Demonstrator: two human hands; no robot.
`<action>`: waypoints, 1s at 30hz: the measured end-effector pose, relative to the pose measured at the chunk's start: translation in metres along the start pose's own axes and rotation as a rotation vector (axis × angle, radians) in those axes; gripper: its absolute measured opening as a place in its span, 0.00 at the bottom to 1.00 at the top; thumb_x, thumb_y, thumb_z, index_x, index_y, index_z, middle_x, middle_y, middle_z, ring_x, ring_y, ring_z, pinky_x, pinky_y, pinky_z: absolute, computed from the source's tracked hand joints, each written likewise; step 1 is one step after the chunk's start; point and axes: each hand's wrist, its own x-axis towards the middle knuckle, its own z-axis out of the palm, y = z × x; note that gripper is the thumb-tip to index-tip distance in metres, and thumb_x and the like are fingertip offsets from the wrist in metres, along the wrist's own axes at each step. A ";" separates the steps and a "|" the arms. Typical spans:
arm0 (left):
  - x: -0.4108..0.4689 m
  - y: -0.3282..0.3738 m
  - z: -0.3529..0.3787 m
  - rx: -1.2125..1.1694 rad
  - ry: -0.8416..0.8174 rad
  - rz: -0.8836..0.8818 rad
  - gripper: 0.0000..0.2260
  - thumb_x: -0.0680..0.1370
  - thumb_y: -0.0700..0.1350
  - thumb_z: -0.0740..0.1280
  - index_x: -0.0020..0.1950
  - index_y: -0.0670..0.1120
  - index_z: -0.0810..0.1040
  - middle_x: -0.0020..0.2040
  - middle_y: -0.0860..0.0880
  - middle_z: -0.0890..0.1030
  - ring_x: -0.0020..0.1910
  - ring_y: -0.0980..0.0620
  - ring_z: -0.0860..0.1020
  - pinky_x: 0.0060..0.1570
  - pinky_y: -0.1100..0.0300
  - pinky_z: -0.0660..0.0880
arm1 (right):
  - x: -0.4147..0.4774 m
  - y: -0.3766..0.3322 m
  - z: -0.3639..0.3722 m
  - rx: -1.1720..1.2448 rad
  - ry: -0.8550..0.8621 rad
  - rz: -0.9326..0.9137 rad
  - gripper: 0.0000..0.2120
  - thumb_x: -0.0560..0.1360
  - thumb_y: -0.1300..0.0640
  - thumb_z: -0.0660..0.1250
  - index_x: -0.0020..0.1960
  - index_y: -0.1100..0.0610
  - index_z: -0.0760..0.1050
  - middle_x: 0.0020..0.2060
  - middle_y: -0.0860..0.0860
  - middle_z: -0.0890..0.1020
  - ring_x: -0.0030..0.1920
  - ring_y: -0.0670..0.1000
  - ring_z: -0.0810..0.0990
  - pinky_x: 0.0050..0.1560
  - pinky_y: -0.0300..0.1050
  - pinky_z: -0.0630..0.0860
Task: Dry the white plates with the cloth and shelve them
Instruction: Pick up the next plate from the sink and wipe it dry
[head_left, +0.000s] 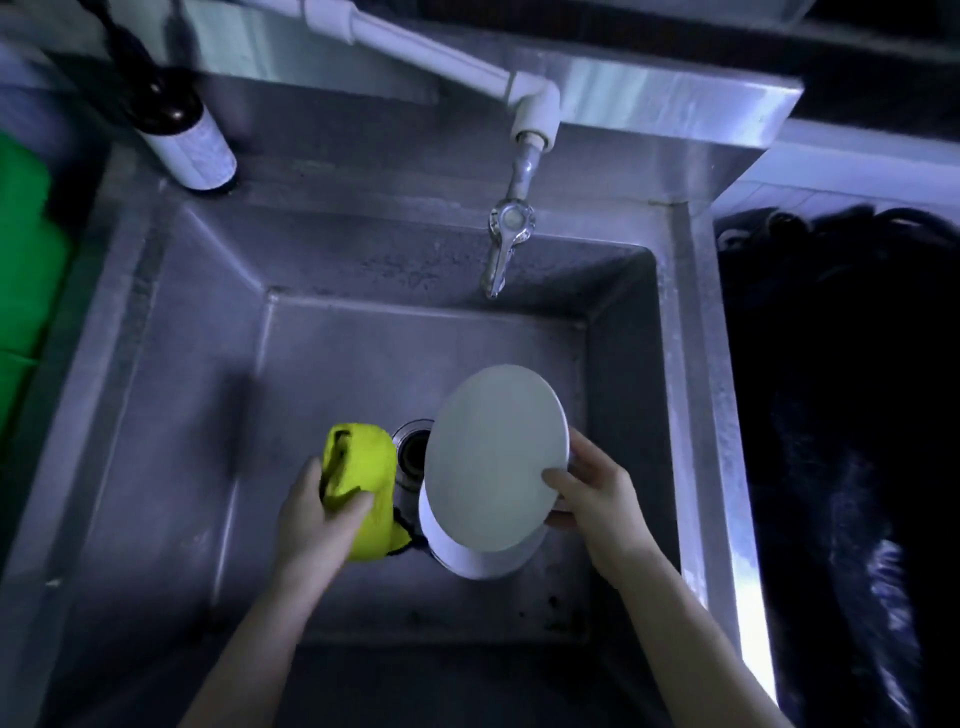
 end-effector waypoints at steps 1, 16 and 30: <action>-0.008 0.008 -0.006 0.042 0.041 0.096 0.24 0.64 0.51 0.72 0.57 0.43 0.74 0.50 0.43 0.80 0.50 0.40 0.78 0.48 0.51 0.72 | -0.009 -0.004 -0.001 0.026 -0.021 -0.021 0.26 0.68 0.61 0.65 0.60 0.38 0.80 0.45 0.45 0.86 0.41 0.46 0.85 0.40 0.47 0.81; -0.115 0.136 -0.012 0.698 0.129 1.246 0.26 0.73 0.59 0.67 0.70 0.57 0.74 0.66 0.54 0.76 0.55 0.47 0.75 0.51 0.51 0.73 | -0.097 -0.072 -0.003 0.297 -0.300 -0.256 0.17 0.76 0.62 0.63 0.63 0.54 0.79 0.49 0.61 0.68 0.52 0.60 0.62 0.49 0.53 0.77; -0.166 0.142 0.005 0.589 0.149 1.343 0.24 0.81 0.49 0.56 0.78 0.50 0.62 0.80 0.55 0.55 0.76 0.50 0.63 0.67 0.49 0.67 | -0.144 -0.091 -0.015 0.371 -0.257 -0.388 0.19 0.76 0.67 0.61 0.61 0.53 0.81 0.50 0.61 0.68 0.51 0.60 0.62 0.48 0.57 0.72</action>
